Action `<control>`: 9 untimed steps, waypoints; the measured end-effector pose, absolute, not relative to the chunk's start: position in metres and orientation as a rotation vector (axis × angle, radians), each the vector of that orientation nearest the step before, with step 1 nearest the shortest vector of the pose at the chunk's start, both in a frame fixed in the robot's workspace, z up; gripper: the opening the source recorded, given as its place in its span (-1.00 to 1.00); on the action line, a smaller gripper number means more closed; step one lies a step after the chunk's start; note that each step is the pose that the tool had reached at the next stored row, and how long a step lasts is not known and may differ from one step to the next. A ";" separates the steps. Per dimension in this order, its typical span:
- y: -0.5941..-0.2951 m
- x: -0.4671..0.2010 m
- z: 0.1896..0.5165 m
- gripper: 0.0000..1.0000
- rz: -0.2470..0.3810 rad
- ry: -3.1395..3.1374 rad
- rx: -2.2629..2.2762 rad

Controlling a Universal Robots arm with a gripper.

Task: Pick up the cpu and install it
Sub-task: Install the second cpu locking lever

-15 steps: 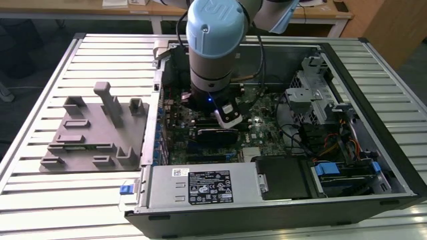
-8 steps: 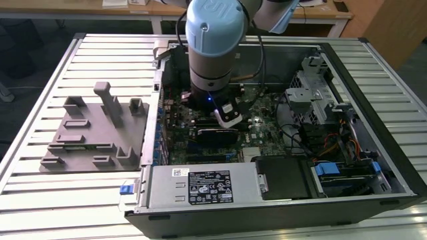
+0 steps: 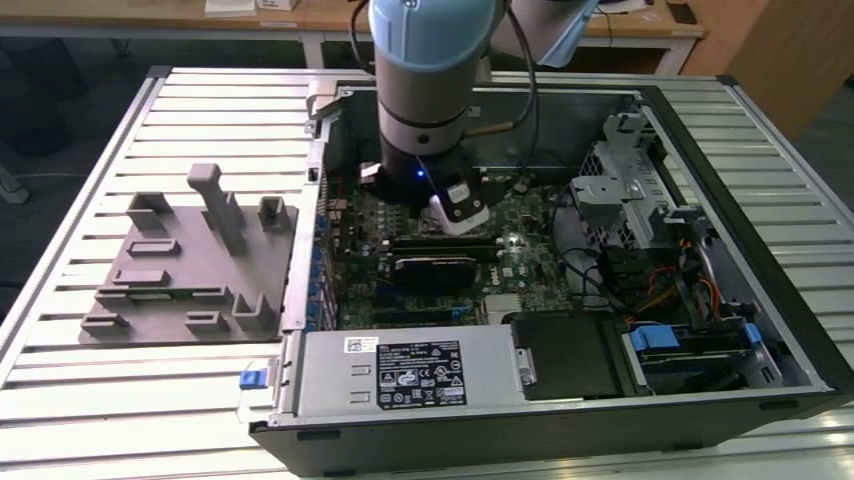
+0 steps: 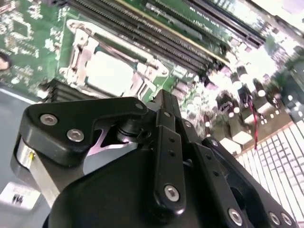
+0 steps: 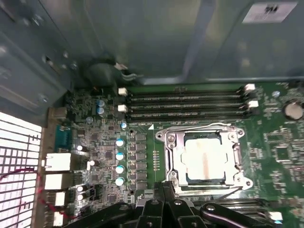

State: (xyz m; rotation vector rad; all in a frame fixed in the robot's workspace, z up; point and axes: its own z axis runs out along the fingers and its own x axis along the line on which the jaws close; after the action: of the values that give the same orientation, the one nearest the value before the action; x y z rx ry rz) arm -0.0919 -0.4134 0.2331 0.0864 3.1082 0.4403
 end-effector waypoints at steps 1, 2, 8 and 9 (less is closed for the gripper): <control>-0.413 -0.092 0.237 -0.79 0.440 3.108 0.087; -0.413 -0.092 0.240 -0.79 0.440 3.108 0.087; -0.413 -0.089 0.247 -0.79 0.419 3.110 0.094; -0.413 -0.089 0.247 -0.79 0.411 3.110 0.099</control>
State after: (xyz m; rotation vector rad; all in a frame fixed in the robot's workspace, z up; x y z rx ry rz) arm -0.0887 -0.4134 0.2469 0.0989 3.1102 0.4113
